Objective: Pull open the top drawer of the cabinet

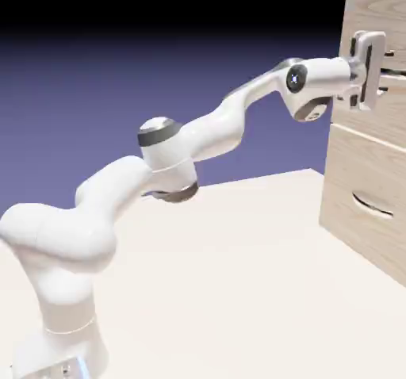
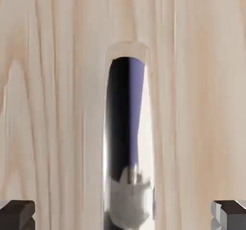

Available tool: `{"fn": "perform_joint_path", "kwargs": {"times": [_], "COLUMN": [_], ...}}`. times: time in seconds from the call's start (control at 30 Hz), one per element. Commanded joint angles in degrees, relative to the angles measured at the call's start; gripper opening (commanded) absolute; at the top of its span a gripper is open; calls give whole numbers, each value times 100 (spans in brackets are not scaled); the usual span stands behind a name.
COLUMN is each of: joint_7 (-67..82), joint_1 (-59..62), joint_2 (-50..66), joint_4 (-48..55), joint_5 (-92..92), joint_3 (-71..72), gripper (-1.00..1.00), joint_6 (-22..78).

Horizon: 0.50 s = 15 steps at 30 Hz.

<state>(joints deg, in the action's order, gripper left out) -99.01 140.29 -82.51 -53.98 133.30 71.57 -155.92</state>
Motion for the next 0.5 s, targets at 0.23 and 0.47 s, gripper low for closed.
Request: {"fn": "perform_joint_path", "kwargs": {"times": [0.23,0.47], "joint_7": [820,1424], "joint_1": [-946,-1902], "joint_2": [-39,-97], "joint_4": [-1453,-2906], "joint_5": [457,728], "joint_3": [-15,-125], "gripper": [-100,-100], "joint_6": [417,863]}}
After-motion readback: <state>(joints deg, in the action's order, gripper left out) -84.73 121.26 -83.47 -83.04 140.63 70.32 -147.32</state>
